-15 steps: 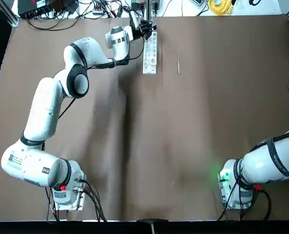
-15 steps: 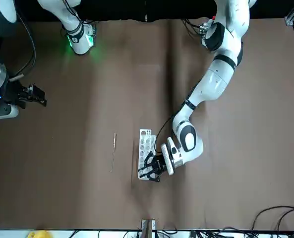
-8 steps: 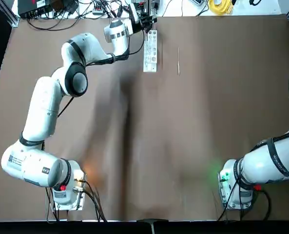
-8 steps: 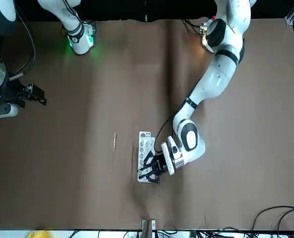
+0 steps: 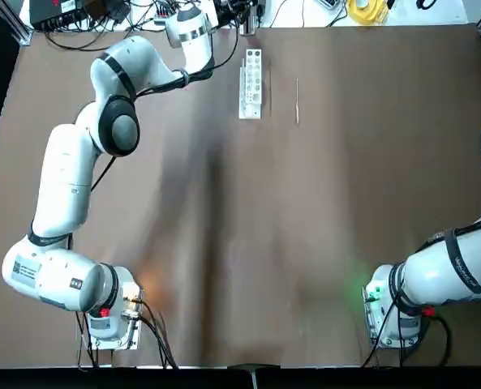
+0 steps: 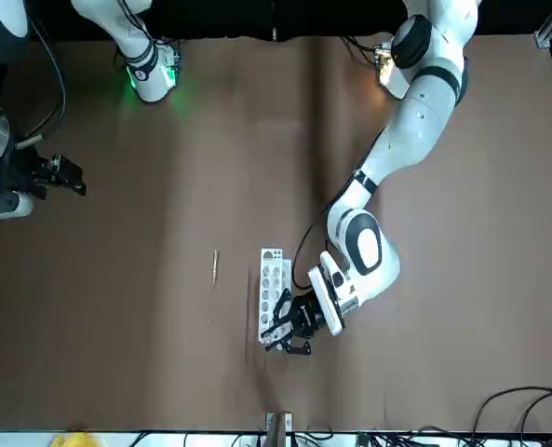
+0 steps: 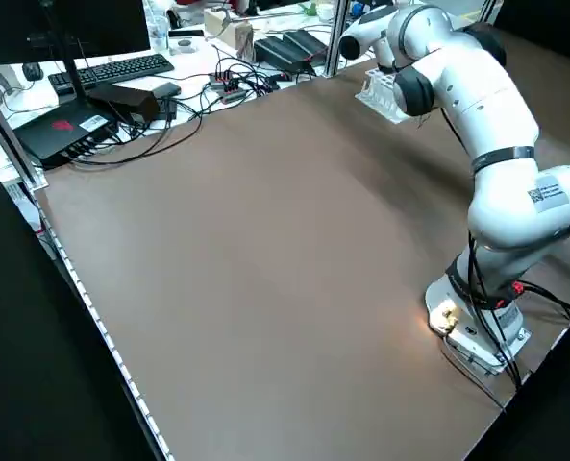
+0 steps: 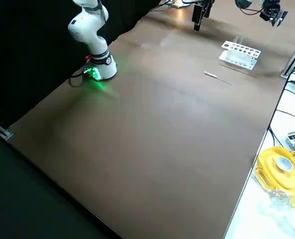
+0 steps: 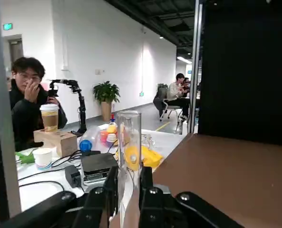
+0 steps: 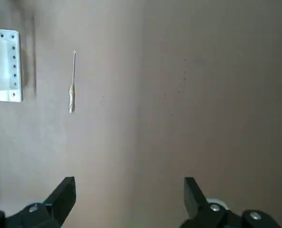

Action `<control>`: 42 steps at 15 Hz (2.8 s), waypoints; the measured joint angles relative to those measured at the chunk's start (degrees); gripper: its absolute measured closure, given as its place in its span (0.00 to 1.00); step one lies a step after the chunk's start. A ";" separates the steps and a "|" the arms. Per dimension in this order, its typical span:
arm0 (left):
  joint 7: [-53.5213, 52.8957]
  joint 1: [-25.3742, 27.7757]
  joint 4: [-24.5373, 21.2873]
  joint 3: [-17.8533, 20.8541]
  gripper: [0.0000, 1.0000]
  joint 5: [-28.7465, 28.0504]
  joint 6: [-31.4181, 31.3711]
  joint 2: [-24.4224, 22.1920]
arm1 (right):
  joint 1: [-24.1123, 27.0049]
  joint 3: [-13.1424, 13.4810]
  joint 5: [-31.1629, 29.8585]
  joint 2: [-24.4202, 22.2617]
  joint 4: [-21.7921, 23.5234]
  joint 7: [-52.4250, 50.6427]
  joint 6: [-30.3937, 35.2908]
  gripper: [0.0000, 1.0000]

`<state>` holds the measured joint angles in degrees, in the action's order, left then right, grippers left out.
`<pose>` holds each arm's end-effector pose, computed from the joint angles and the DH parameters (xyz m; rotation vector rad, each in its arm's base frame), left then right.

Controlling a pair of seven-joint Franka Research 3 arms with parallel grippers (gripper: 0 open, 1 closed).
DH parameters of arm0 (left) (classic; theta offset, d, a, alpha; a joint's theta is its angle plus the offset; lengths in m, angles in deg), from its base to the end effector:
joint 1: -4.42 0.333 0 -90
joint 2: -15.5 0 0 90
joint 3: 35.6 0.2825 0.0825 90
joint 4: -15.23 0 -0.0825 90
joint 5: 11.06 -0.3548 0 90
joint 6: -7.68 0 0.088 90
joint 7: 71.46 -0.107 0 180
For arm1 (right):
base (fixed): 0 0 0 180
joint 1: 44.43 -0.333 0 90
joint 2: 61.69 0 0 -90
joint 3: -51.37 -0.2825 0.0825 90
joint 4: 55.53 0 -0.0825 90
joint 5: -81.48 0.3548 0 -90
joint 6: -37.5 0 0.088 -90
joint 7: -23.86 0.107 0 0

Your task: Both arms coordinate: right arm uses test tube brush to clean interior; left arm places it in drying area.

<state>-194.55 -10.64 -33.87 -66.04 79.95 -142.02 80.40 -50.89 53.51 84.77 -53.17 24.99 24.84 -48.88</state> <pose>0.6809 -0.3736 0.2931 1.5600 -0.9628 1.4889 0.5575 0.0502 0.5778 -3.0896 -0.0941 0.0753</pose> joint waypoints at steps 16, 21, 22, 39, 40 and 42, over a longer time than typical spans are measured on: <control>78.60 1.51 -6.51 2.92 0.76 -2.70 -3.35 -4.81 | -0.21 -0.55 0.00 0.00 0.19 0.00 -0.31 0.00; 107.95 2.91 -9.71 2.96 0.76 -5.01 8.07 -5.10 | -0.84 -0.72 0.00 0.00 0.28 0.00 -0.19 0.00; 114.31 3.23 -9.88 2.98 0.76 -6.06 10.80 -5.11 | -1.08 -0.76 0.00 0.00 0.29 0.00 -0.19 0.00; 166.49 10.63 -12.05 6.81 0.76 -6.17 35.61 -1.54 | -3.85 -0.87 0.00 0.00 0.35 0.00 -0.14 0.00; 166.70 10.71 -12.05 6.88 0.76 -5.52 35.57 -1.25 | -3.86 -0.87 0.00 0.00 0.35 0.00 -0.12 0.00; 167.10 10.86 -12.02 7.77 0.76 -4.15 35.49 -0.76 | -4.00 -0.91 0.00 0.00 0.35 0.00 -0.11 0.00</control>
<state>-27.45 0.22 -45.89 -58.27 75.80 -106.54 79.64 -54.89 52.59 84.77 -53.16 25.34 24.85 -49.00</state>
